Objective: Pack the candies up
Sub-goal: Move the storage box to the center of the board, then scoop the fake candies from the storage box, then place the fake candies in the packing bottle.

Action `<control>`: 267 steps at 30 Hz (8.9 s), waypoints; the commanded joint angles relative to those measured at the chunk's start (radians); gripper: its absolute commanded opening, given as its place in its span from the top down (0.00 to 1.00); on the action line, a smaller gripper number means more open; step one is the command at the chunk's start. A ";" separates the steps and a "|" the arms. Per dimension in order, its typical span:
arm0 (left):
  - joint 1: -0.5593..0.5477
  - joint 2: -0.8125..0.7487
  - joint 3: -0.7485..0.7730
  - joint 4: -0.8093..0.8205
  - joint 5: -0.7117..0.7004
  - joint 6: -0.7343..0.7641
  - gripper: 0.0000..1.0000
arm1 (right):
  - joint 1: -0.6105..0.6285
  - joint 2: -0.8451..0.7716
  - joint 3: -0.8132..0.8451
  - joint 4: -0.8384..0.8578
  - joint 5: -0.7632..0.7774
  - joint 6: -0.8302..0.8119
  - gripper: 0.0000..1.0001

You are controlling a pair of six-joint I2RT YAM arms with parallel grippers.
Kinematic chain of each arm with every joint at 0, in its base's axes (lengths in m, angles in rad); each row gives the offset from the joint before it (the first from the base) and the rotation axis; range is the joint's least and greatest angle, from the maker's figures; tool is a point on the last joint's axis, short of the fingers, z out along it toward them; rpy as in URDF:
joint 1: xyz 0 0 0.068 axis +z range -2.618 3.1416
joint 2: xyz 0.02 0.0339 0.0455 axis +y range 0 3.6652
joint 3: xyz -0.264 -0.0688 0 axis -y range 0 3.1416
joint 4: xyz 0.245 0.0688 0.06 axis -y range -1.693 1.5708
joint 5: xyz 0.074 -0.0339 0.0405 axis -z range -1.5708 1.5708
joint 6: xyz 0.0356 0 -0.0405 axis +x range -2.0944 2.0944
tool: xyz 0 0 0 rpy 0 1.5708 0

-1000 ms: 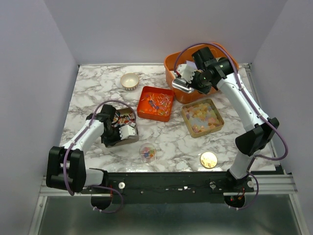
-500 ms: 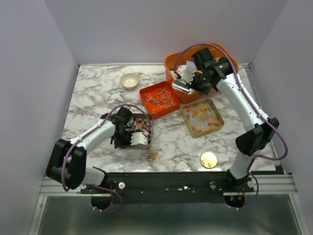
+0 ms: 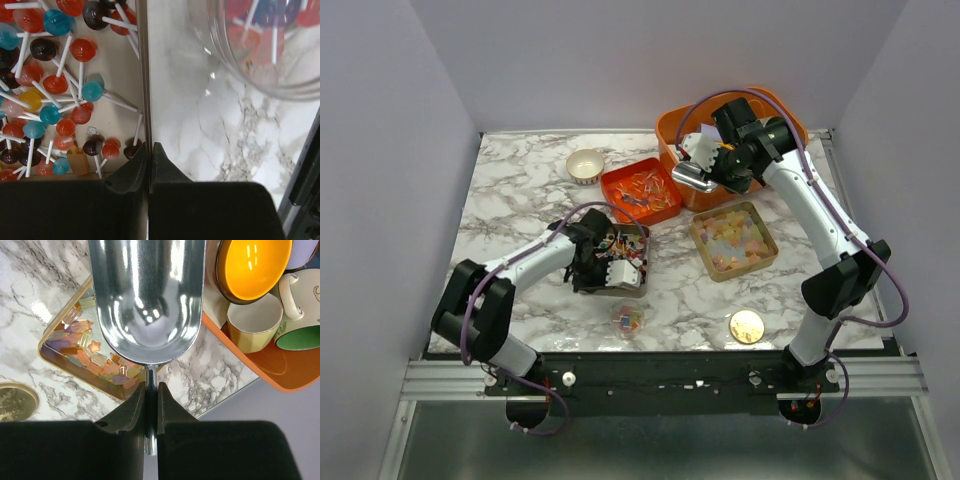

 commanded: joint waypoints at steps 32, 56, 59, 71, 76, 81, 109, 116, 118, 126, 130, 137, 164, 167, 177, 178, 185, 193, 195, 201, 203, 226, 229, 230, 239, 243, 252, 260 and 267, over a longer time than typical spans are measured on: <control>0.387 0.000 0.251 0.901 0.611 -1.597 0.26 | 0.096 -0.072 -0.149 0.240 -0.295 -0.364 0.99; 0.630 -0.245 -0.320 0.674 0.256 -2.071 1.00 | 0.394 0.161 -0.256 0.332 0.634 -1.232 0.99; 0.628 -0.306 -0.393 0.676 0.267 -2.114 1.00 | 0.435 0.227 -0.222 0.339 0.731 -1.235 0.99; 0.581 -0.368 -0.496 0.601 0.200 -2.127 1.00 | 0.471 0.284 -0.334 0.643 0.919 -1.503 0.99; 0.579 -0.389 -0.505 0.579 0.178 -2.113 1.00 | 0.498 0.236 -0.437 0.663 0.893 -1.531 0.99; 0.578 -0.406 -0.504 0.578 0.175 -2.121 1.00 | 0.550 0.242 -0.409 0.467 0.838 -1.340 0.99; 0.509 -0.323 -0.501 0.598 0.158 -2.091 1.00 | 0.555 0.325 -0.012 -0.231 0.598 -0.576 0.99; 0.507 -0.328 -0.498 0.598 0.143 -2.085 1.00 | 0.512 0.335 -0.044 -0.219 0.690 -0.586 0.99; 0.509 -0.332 -0.498 0.601 0.141 -2.087 1.00 | 0.512 0.345 -0.068 -0.190 0.710 -0.606 0.99; 0.509 -0.348 -0.492 0.598 0.135 -2.093 1.00 | 0.515 0.382 -0.162 -0.055 0.842 -0.704 0.99; 0.509 -0.346 -0.504 0.598 0.134 -2.096 1.00 | 0.532 0.385 -0.217 -0.009 0.865 -0.734 0.99; 0.509 -0.328 -0.507 0.630 0.148 -2.124 1.00 | 0.570 0.446 -0.168 -0.075 0.844 -0.654 0.99; 0.323 -0.084 -0.409 0.806 0.216 -2.216 1.00 | 0.644 0.522 0.023 -0.124 0.406 -0.437 0.99; 0.315 -0.038 -0.387 0.828 0.226 -2.220 1.00 | 0.649 0.529 0.047 -0.081 0.350 -0.457 0.99; 0.303 0.036 -0.340 0.842 0.244 -2.222 1.00 | 0.655 0.433 -0.125 0.143 0.169 -0.528 0.99; 0.303 0.046 -0.335 0.842 0.247 -2.222 1.00 | 0.652 0.413 -0.139 0.158 0.149 -0.542 0.99; 0.317 0.105 -0.239 0.820 0.293 -2.187 1.00 | 0.606 0.371 -0.184 0.218 -0.023 -0.537 0.99; 0.392 0.114 -0.177 0.746 0.327 -2.125 1.00 | 0.466 0.322 -0.211 0.296 -0.118 -0.534 0.99; 0.418 0.117 -0.173 0.752 0.329 -2.127 1.00 | 0.431 0.318 -0.204 0.309 -0.137 -0.537 0.99; 0.489 0.126 -0.088 0.716 0.367 -2.052 1.00 | 0.386 0.284 -0.184 0.301 -0.197 -0.546 0.99; 0.496 0.123 -0.033 0.670 0.373 -2.009 1.00 | 0.382 0.250 -0.194 0.293 -0.207 -0.543 0.99; 0.653 -0.253 -0.168 0.539 0.244 -1.792 0.96 | 0.431 -0.078 -0.369 0.066 0.029 -0.716 0.99; 0.671 -0.306 -0.188 0.550 0.218 -1.806 0.93 | 0.487 -0.118 -0.415 0.046 0.098 -0.727 0.99; 0.679 -0.323 -0.191 0.549 0.217 -1.806 0.93 | 0.501 -0.124 -0.441 0.040 0.112 -0.724 0.99; 0.707 -0.426 -0.215 0.545 0.198 -1.821 0.92 | 0.676 -0.069 -0.460 -0.026 0.293 -0.622 0.99; 0.733 -0.470 -0.245 0.547 0.191 -1.835 0.91 | 0.736 0.003 -0.415 -0.053 0.369 -0.562 0.99; 0.776 -0.592 -0.335 0.552 0.180 -1.874 0.91 | 0.828 0.121 -0.323 -0.098 0.537 -0.447 0.99; 0.811 -0.664 -0.370 0.539 0.200 -1.904 0.91 | 0.891 0.173 -0.308 -0.136 0.661 -0.393 0.99; 0.811 -0.659 -0.377 0.585 0.284 -1.891 0.73 | 0.902 0.161 -0.277 -0.171 0.686 -0.364 0.99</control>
